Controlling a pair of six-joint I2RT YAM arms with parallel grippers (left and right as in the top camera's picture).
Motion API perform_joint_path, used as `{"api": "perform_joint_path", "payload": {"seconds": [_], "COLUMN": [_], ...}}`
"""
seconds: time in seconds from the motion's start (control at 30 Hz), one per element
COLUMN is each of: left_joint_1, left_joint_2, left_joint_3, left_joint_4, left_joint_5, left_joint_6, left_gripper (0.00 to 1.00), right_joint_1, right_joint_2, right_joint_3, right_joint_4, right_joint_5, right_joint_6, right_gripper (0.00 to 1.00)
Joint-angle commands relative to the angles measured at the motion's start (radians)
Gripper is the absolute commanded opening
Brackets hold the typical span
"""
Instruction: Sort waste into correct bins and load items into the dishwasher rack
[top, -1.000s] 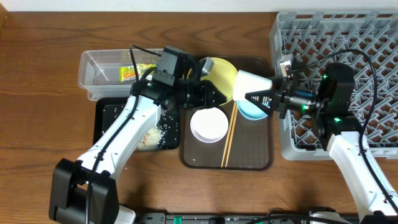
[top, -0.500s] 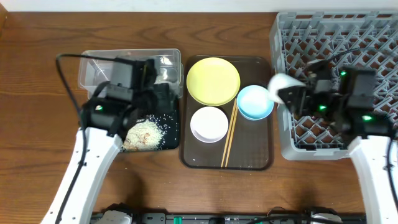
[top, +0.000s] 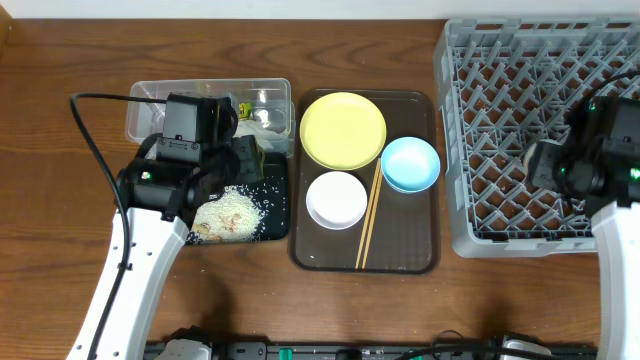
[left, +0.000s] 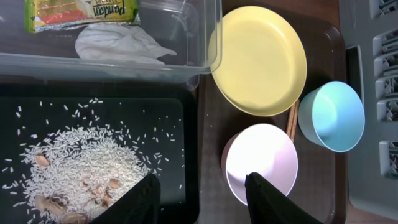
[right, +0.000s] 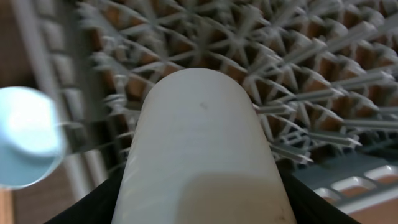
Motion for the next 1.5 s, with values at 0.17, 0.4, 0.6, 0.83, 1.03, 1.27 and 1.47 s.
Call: {"api": "perform_joint_path", "payload": {"seconds": [0.17,0.4,0.6,0.83,1.03,1.27,1.47], "left_joint_1": [0.004,0.004,0.004,0.004,0.004,0.004,0.004], "left_joint_2": [-0.007,-0.007,-0.007,-0.007,-0.007,-0.007,-0.007], "left_joint_3": [0.001,0.001,0.001,0.001,0.001,0.001,0.001], "left_joint_4": [-0.008,-0.008,-0.008,-0.012,-0.014,-0.014,-0.014], "left_joint_5": [-0.017,-0.017,-0.017,-0.017,-0.017,-0.017,-0.017], "left_joint_6": [0.018,0.018,0.018,0.018,0.018,0.018,0.018], "left_gripper": [0.48,0.48,0.48,0.53,0.53,0.53,0.54], "right_joint_1": [-0.065,-0.076,-0.076,-0.074,-0.026,0.180,0.374], "right_joint_2": [0.176,0.312,0.335,0.243,0.111,0.100,0.187], "right_joint_3": [0.015,0.015,0.016,0.070,0.112,0.106,0.094], "right_joint_4": [-0.013,0.007,0.003,-0.005,0.075,0.100,0.075], "right_joint_5": [0.058,0.058,-0.012,-0.143,-0.389,-0.409,-0.262], "right_joint_6": [0.006,0.014,0.013,0.012,0.009,0.010,0.137], "right_gripper": [0.43,0.50,0.99,0.99,0.96,0.74,0.56]}}
